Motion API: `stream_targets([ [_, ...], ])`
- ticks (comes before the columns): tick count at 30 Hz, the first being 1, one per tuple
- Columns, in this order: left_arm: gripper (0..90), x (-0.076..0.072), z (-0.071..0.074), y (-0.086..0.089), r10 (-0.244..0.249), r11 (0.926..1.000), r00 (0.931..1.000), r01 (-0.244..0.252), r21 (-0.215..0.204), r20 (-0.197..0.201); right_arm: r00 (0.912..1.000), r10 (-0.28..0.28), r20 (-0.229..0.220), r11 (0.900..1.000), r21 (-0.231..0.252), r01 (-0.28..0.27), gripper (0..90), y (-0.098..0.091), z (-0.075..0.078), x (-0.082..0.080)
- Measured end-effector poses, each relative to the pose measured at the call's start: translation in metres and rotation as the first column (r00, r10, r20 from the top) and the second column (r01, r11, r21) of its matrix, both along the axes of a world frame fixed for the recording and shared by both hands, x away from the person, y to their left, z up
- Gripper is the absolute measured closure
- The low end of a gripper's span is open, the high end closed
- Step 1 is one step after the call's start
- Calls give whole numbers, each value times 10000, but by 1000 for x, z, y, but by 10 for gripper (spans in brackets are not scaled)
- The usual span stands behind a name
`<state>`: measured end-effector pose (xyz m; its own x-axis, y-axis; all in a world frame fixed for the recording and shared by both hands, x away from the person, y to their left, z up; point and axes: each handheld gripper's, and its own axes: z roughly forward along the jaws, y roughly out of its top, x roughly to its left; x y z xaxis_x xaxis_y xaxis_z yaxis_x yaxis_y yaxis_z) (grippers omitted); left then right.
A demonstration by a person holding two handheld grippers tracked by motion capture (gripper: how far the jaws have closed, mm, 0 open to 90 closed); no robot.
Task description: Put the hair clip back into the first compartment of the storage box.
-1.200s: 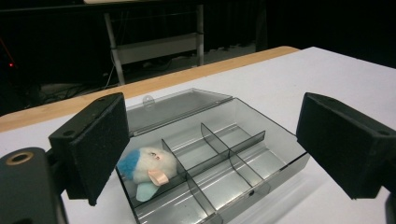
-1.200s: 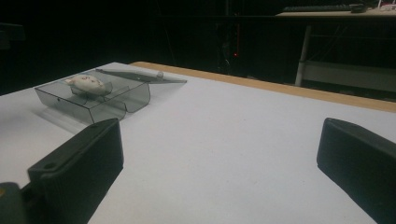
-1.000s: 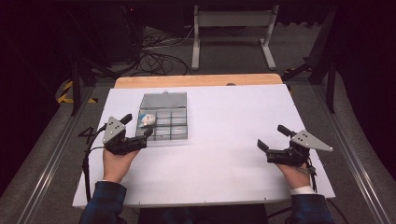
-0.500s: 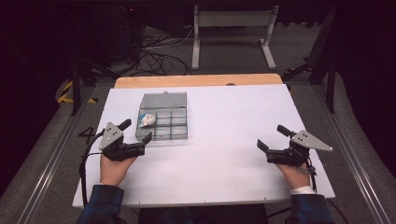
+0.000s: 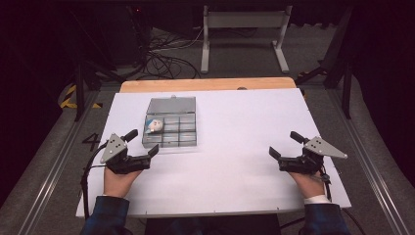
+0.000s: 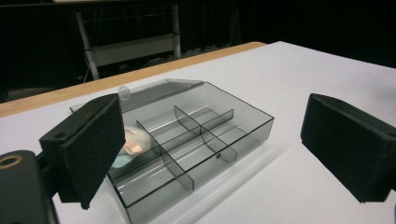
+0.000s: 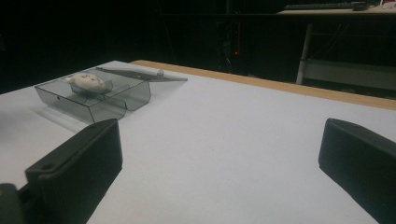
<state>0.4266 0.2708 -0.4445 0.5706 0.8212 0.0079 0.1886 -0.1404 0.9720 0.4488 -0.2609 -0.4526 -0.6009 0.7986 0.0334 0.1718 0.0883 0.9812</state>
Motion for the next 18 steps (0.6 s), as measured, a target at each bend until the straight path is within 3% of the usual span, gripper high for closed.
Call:
stream_targets([
  [18,60,-13,-7,4,-124,9998,9994,119,157,330,10000,-36,22,10000,-93,36,3,1,0,0],
])
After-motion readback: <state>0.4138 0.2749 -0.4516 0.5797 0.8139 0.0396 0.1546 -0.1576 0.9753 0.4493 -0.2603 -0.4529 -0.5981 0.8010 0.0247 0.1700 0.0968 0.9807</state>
